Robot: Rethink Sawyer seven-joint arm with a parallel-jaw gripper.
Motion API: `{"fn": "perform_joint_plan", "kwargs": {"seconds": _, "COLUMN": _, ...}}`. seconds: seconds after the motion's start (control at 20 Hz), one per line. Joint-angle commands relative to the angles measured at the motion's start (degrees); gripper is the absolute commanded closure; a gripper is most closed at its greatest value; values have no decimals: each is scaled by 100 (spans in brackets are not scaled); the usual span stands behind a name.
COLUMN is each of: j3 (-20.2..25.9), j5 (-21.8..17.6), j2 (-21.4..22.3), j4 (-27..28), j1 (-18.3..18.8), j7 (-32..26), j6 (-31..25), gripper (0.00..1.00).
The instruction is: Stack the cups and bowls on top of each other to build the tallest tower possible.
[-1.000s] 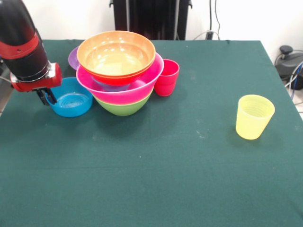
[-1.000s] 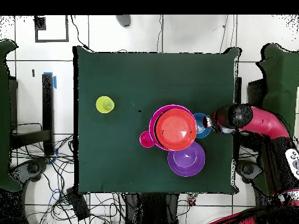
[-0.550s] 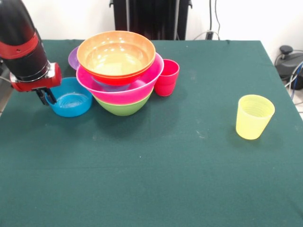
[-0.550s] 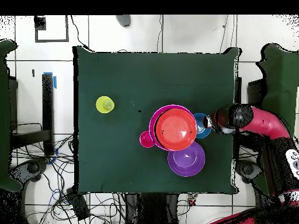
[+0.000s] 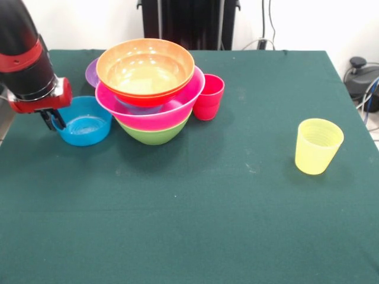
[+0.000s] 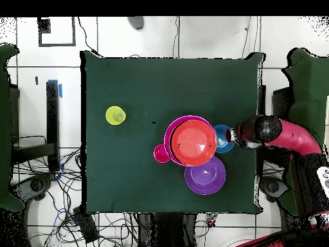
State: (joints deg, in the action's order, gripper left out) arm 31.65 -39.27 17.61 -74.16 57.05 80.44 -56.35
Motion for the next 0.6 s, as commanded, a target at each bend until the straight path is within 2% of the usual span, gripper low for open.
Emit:
{"fn": "perform_joint_plan", "kwargs": {"seconds": 0.05, "j3": -34, "j5": -521, "j2": -288, "j4": 457, "j1": 61, "j7": -1613, "j6": 161, "gripper": 100}}
{"fn": "perform_joint_plan", "kwargs": {"seconds": 0.6, "j3": 91, "j5": -388, "j2": -285, "j4": 889, "j1": 172, "j7": -2033, "j6": -307, "gripper": 100}}
